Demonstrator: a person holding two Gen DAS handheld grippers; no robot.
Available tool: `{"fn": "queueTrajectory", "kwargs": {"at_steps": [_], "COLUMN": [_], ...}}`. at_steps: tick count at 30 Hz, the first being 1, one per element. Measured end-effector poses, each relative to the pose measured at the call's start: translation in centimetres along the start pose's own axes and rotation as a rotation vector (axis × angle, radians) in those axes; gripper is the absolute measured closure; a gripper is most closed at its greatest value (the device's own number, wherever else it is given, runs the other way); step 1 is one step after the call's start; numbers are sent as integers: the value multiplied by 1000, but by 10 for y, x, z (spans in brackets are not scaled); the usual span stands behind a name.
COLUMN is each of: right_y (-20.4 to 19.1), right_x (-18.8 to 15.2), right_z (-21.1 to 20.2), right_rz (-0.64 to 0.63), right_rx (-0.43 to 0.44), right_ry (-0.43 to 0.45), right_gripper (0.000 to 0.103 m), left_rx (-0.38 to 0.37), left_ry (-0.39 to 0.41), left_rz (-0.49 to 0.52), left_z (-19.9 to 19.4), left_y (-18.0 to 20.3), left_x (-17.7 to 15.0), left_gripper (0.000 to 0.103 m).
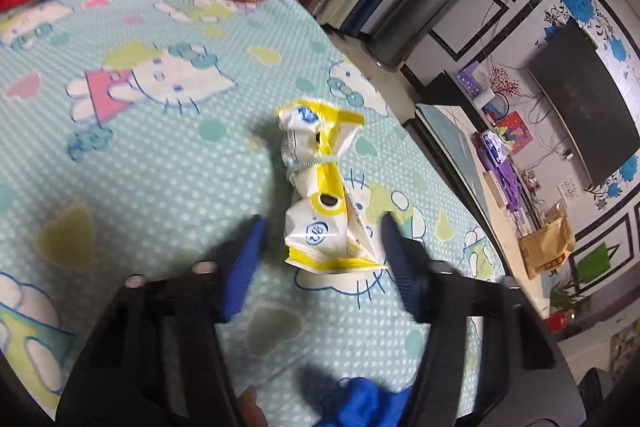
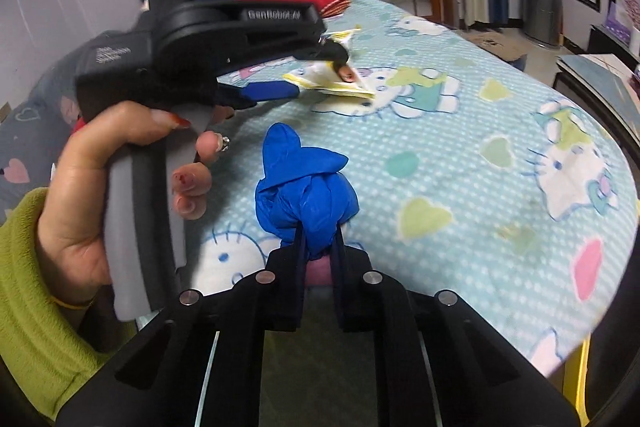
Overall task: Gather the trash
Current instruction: 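Grasp the blue balloon with the right tool while the left tool grasps the yellow-white wrapper, then carry the blue balloon and yellow-white wrapper in both tools over the bin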
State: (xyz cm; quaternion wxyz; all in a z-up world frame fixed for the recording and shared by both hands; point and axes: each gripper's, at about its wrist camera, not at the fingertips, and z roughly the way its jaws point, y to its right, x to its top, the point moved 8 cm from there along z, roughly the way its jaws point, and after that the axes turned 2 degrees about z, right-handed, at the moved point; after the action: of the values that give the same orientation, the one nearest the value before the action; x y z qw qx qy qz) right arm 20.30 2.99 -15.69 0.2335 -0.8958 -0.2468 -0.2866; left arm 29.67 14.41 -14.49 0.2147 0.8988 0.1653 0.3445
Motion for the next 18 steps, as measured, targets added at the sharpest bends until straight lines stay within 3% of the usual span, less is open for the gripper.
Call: {"fn": "queueTrajectory", "kwargs": {"at_steps": [1,4,13,18], "right_y": [3,12,62,85], "right_x": [-1,-3,7,11], "right_z": [-3,-10,-31,-52], "right_rz": [5,29,120,146], "right_rx": [-5,-27,-144,-179], "right_ry": [3,14,74,111], "right_gripper": [93,94,95,95], "left_rx": [-3,-8,-8,-10], "left_ry": [-6,0,40,86], "left_rz": [-5,-10,18,96], "left_z": [1,0,-21,-43], "left_y": [-1,-2,5,23], "left_x": [-2,-7,-22,-30], "left_gripper": [77,82,85,85]}}
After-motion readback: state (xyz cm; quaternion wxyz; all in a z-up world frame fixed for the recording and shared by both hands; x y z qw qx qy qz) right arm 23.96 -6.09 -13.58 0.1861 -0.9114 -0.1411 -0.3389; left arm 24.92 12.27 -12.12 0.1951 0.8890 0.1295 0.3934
